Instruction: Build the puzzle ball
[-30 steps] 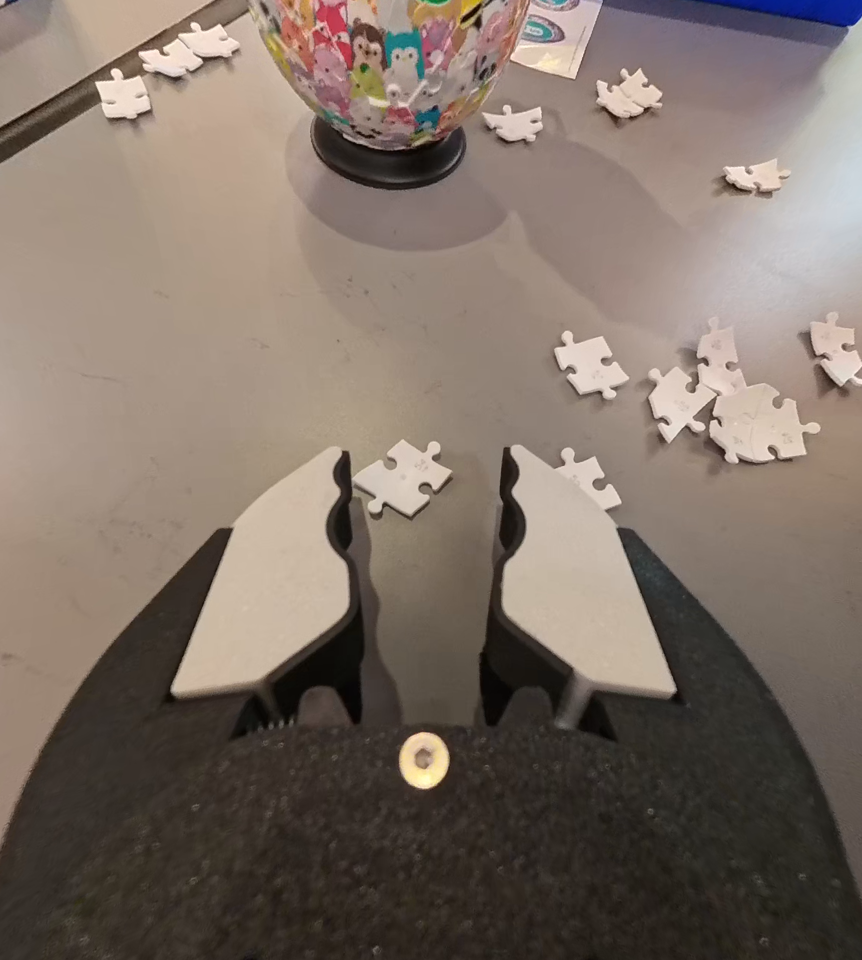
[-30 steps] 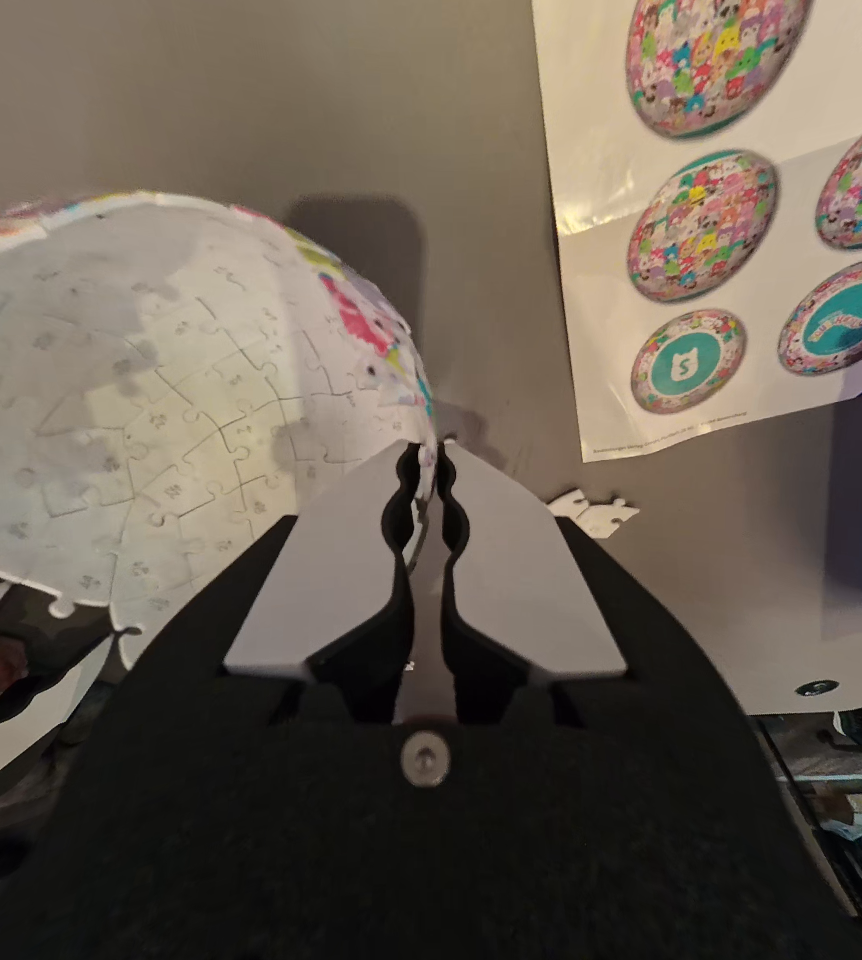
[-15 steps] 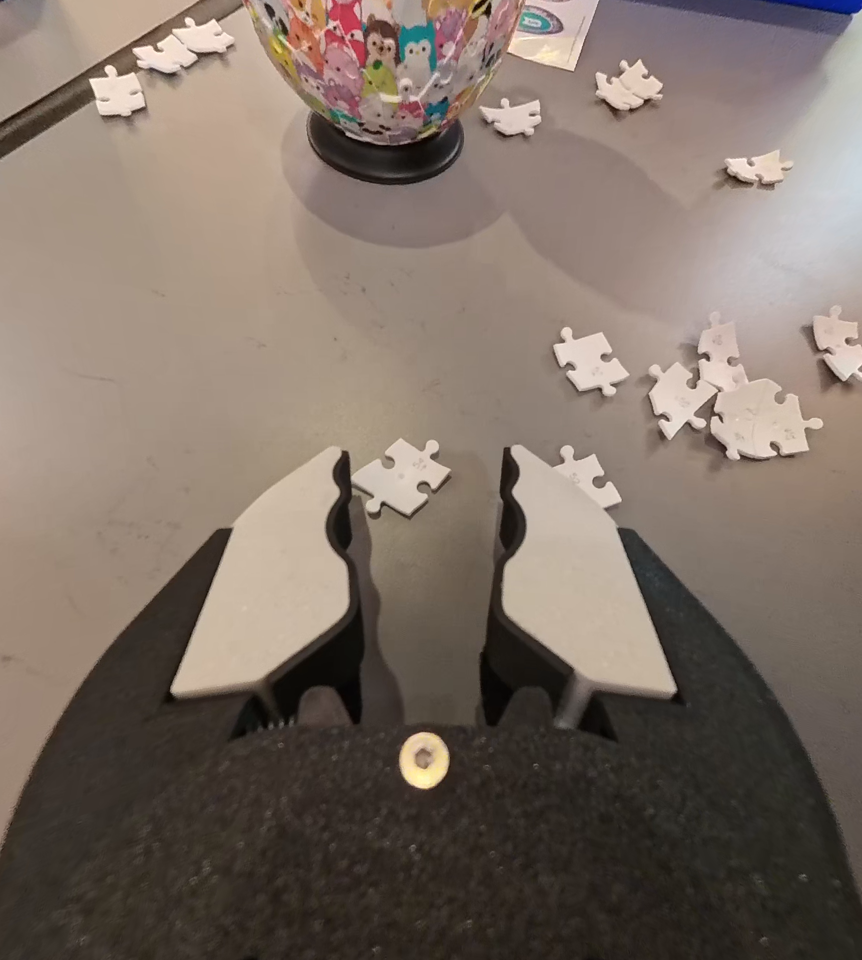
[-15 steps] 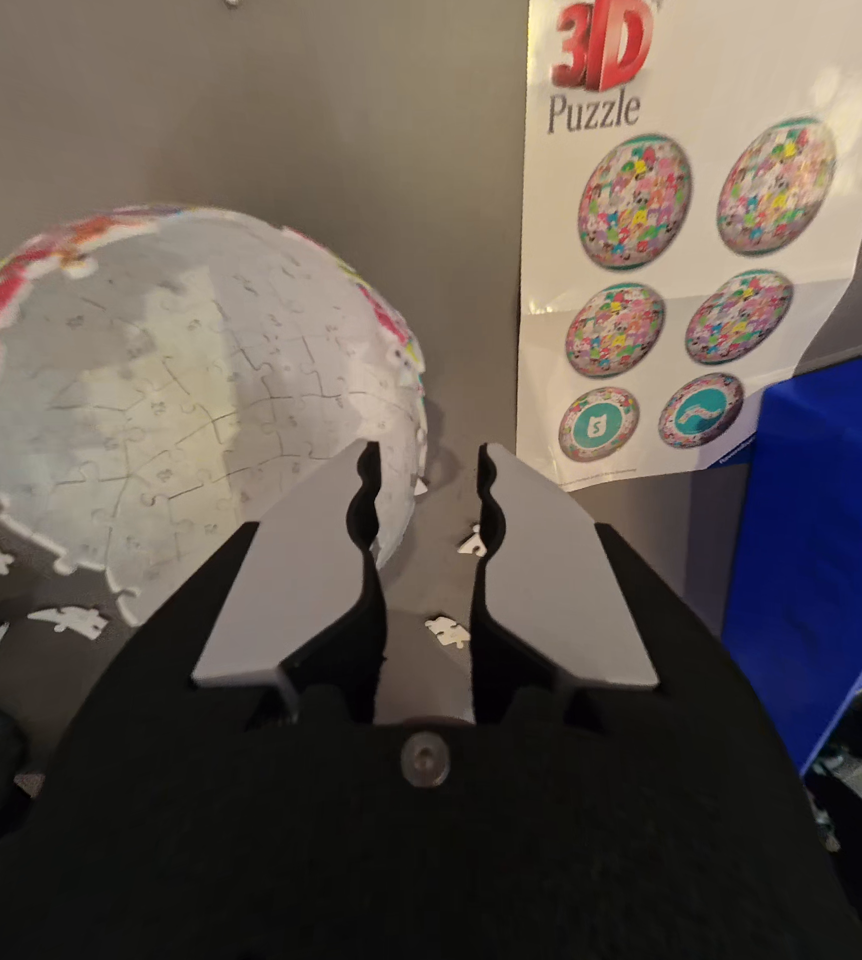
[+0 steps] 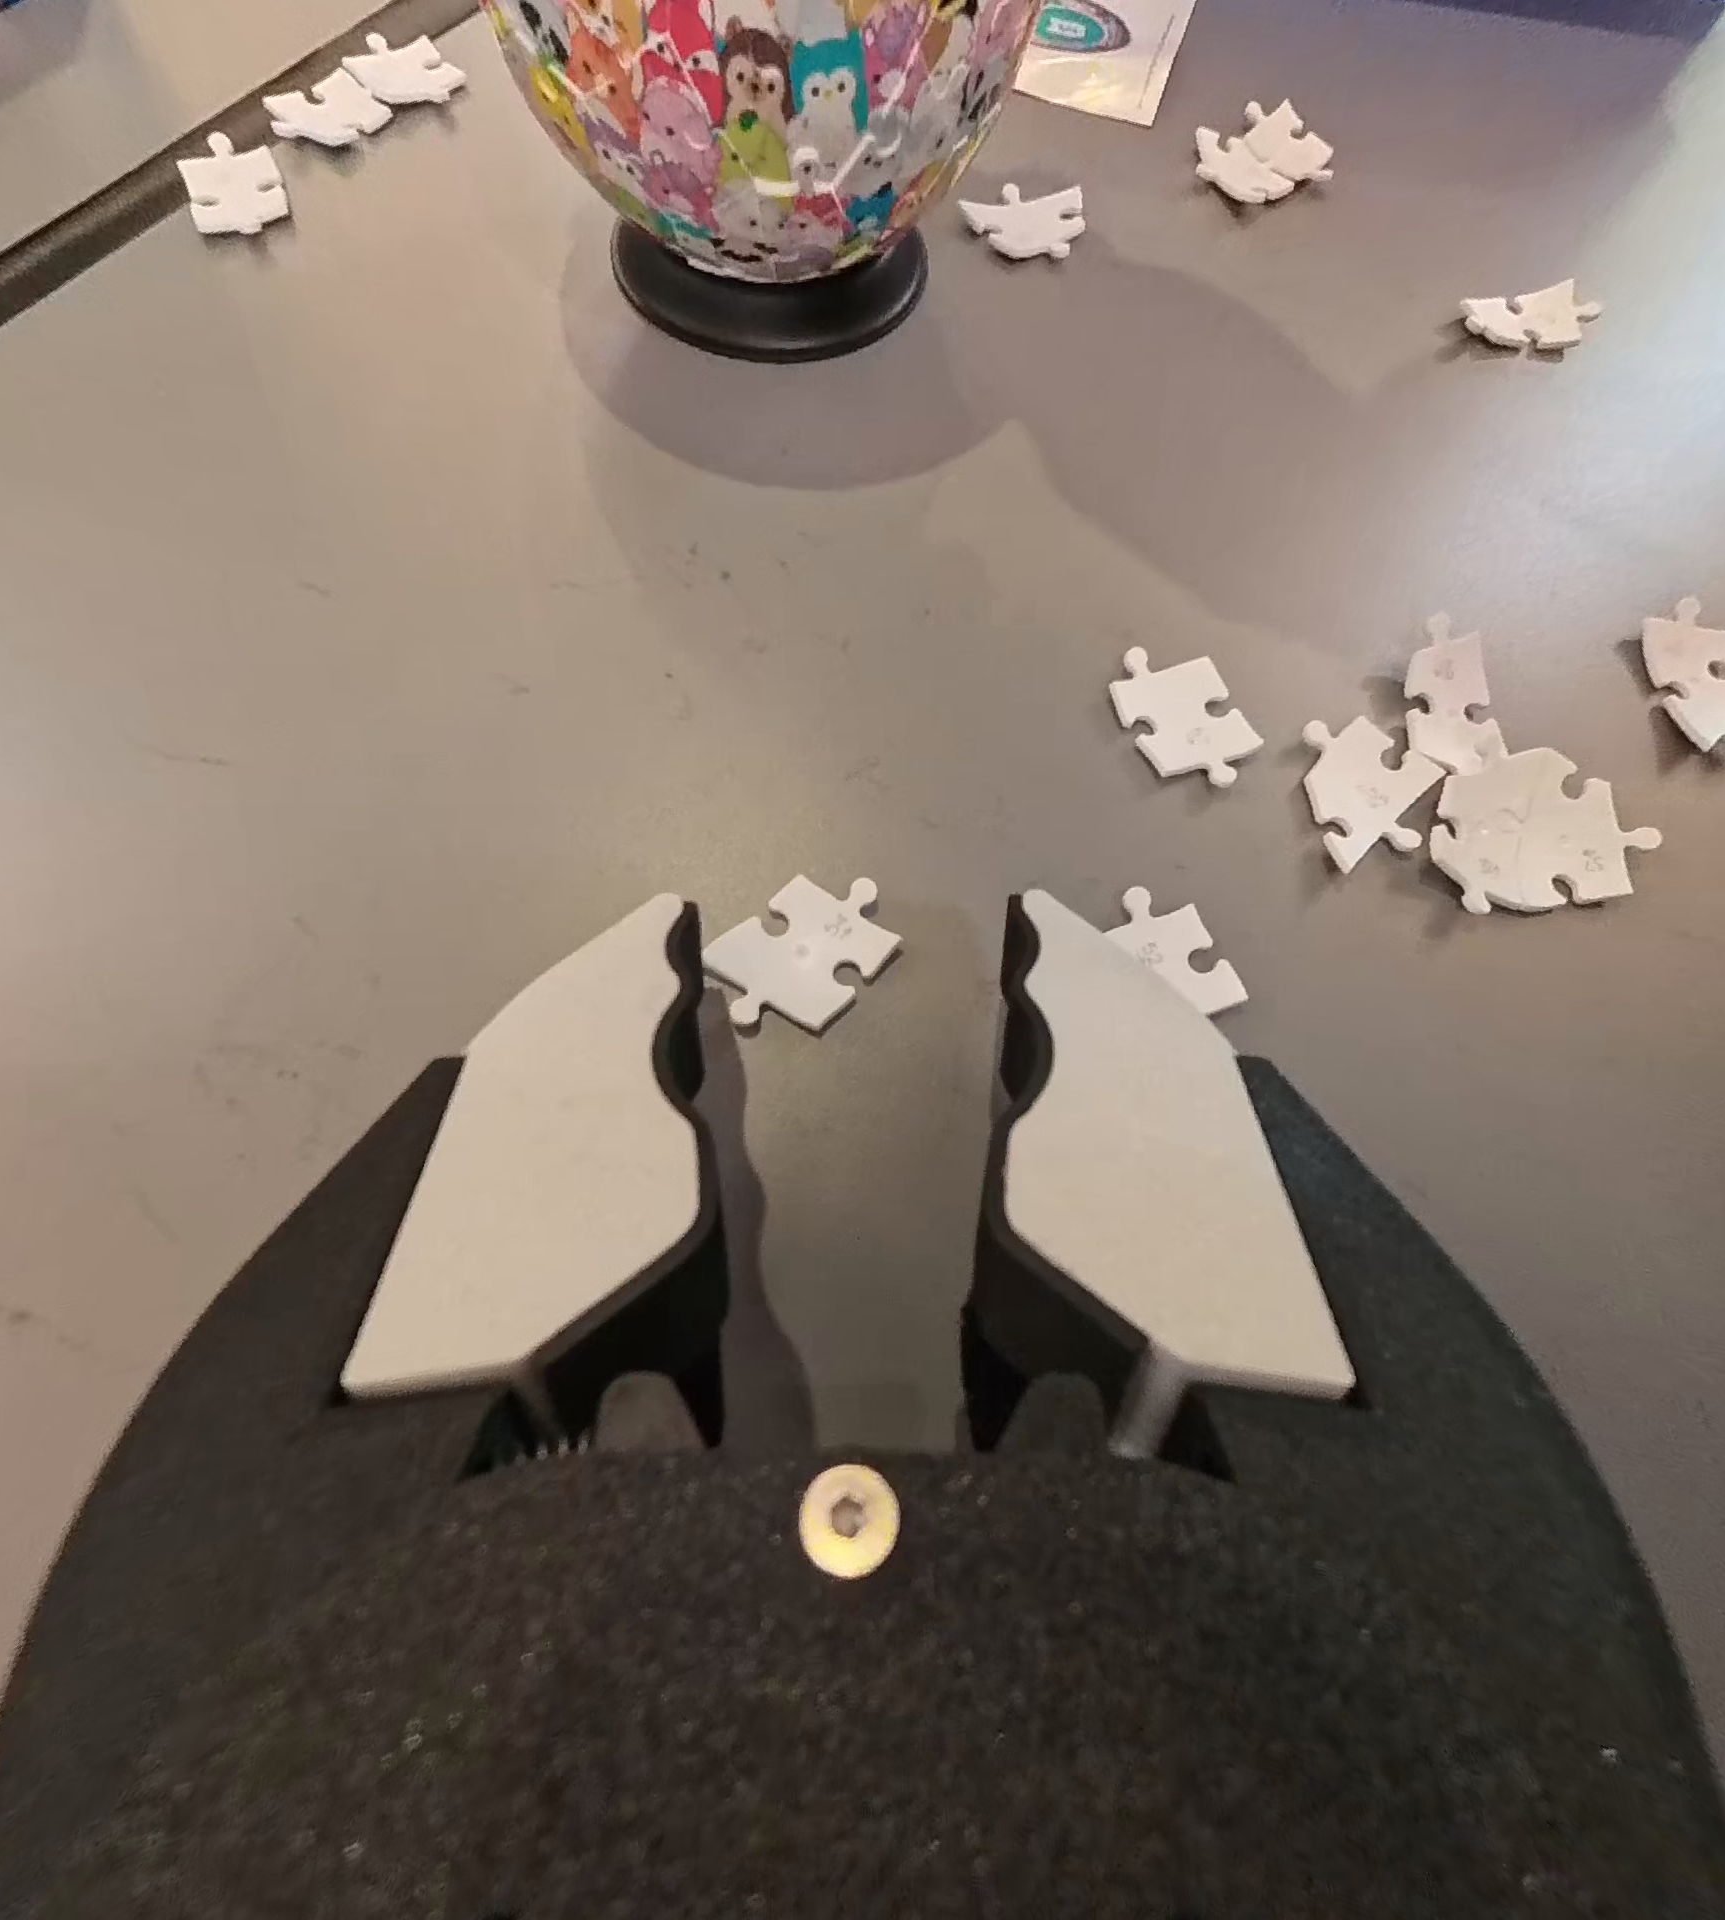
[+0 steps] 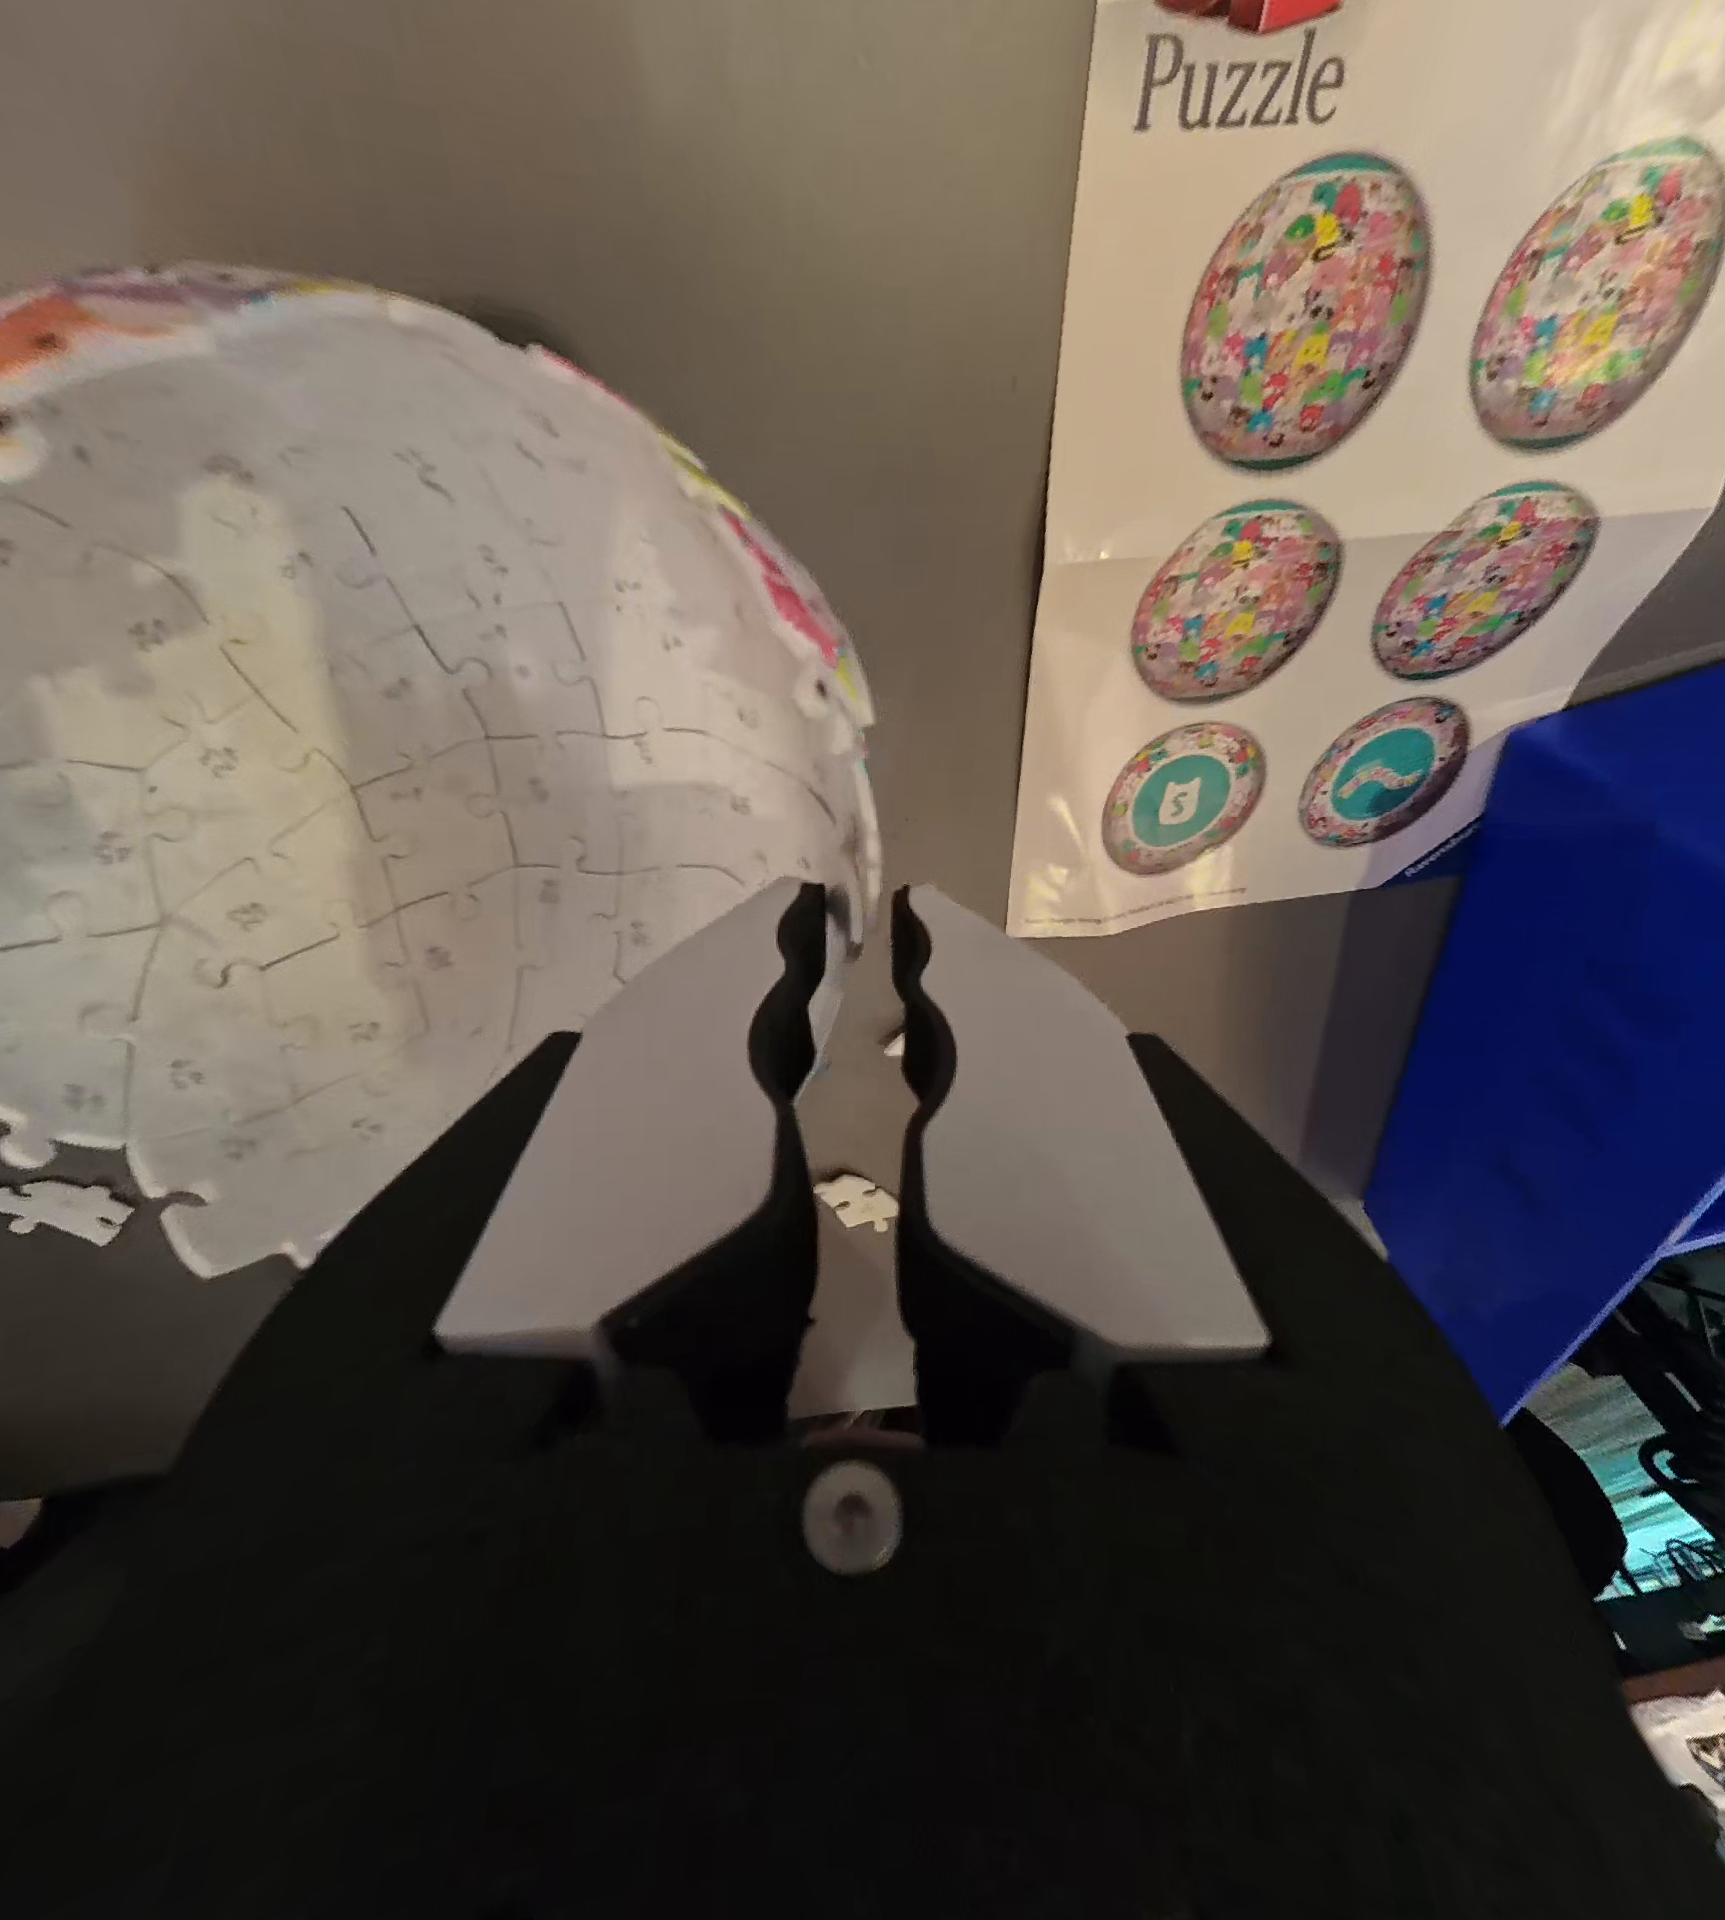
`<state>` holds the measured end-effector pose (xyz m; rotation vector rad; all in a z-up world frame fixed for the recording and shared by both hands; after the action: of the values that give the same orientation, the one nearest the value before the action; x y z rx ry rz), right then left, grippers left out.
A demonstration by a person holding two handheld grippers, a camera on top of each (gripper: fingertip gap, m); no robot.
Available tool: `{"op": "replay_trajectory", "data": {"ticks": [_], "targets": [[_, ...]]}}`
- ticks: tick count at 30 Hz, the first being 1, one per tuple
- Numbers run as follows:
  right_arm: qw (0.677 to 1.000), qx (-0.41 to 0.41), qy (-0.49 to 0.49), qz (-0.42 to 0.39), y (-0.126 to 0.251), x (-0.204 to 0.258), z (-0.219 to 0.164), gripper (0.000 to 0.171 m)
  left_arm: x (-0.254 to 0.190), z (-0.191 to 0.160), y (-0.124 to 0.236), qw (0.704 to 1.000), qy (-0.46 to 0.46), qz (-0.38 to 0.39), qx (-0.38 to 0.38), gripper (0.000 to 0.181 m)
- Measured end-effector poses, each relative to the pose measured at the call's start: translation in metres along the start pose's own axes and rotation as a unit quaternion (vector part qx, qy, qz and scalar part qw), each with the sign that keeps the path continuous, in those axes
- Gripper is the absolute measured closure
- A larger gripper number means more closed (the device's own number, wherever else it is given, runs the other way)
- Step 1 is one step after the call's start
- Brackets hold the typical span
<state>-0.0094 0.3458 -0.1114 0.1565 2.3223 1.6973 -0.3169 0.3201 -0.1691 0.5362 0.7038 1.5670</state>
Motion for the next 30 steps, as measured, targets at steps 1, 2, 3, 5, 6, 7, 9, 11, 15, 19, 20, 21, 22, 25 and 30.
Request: {"op": "replay_trajectory", "data": {"ticks": [1, 2, 3, 5, 6, 7, 9, 11, 15, 19, 20, 21, 22, 25, 30], "targets": [[1.0, 0.001, -0.002, 0.003, 0.0, 0.0, 0.0, 0.16, 0.0, 0.0, 0.0, 1.0, -0.001, 0.001, 0.0, 0.126], [1.0, 0.003, -0.003, 0.004, 0.0, 0.0, 0.0, 0.162, 0.0, 0.0, 0.0, 1.0, -0.002, 0.001, 0.001, 0.126], [1.0, 0.004, -0.002, 0.0, 0.0, 0.0, 0.0, 0.163, 0.0, 0.0, 0.0, 1.0, -0.003, 0.002, 0.001, 0.126], [1.0, 0.004, 0.004, -0.008, 0.0, 0.001, 0.001, 0.163, 0.0, 0.0, -0.001, 1.0, -0.004, 0.002, 0.001, 0.126], [1.0, 0.004, 0.006, -0.012, 0.0, 0.001, 0.002, 0.163, 0.0, 0.0, -0.001, 1.0, -0.004, 0.002, 0.001, 0.126], [1.0, 0.004, 0.009, -0.016, 0.0, 0.002, 0.002, 0.163, 0.0, 0.0, -0.001, 1.0, -0.003, 0.002, 0.001, 0.126], [1.0, 0.006, 0.011, -0.02, 0.0, 0.002, 0.003, 0.163, 0.001, 0.0, -0.001, 1.0, -0.003, 0.002, 0.001, 0.126], [1.0, 0.009, 0.013, -0.023, 0.0, 0.002, 0.004, 0.163, 0.001, 0.0, -0.001, 1.0, -0.003, 0.002, 0.001, 0.126], [0.999, 0.012, 0.023, -0.039, -0.001, 0.003, 0.006, 0.162, 0.001, 0.0, -0.001, 1.0, -0.005, 0.003, 0.002, 0.126], [0.998, 0.017, 0.034, -0.052, -0.001, 0.006, 0.007, 0.157, 0.001, 0.0, -0.002, 1.0, -0.005, 0.003, 0.001, 0.126], [0.998, 0.012, 0.036, -0.053, 0.0, 0.006, 0.007, 0.154, 0.001, 0.0, -0.001, 1.0, -0.005, 0.003, 0.001, 0.126], [0.998, 0.001, 0.04, -0.046, 0.003, 0.007, 0.008, 0.151, 0.002, 0.0, -0.001, 1.0, -0.005, 0.003, 0.001, 0.126], [0.998, -0.007, 0.044, -0.042, 0.005, 0.006, 0.007, 0.147, 0.002, 0.0, -0.002, 1.0, -0.004, 0.002, 0.001, 0.126], [0.997, -0.042, 0.061, -0.013, 0.015, -0.001, 0.003, 0.144, 0.002, 0.0, -0.001, 1.0, -0.002, 0.0, -0.002, 0.126], [0.981, -0.112, 0.117, 0.105, 0.023, -0.009, -0.007, 0.14, 0.002, 0.0, -0.001, 1.0, 0.0, -0.004, -0.002, 0.126]]}}
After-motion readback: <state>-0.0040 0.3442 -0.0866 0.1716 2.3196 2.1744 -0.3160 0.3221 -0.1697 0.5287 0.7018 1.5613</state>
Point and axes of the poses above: each gripper's, where its closed fingertips meet, y back along the fingers, z out of its top, x = y × z across the jaws, the point moved 6 cm from there along y, back along the fingers, and after that the axes turned 8 degrees about x, right-handed, at the moved point
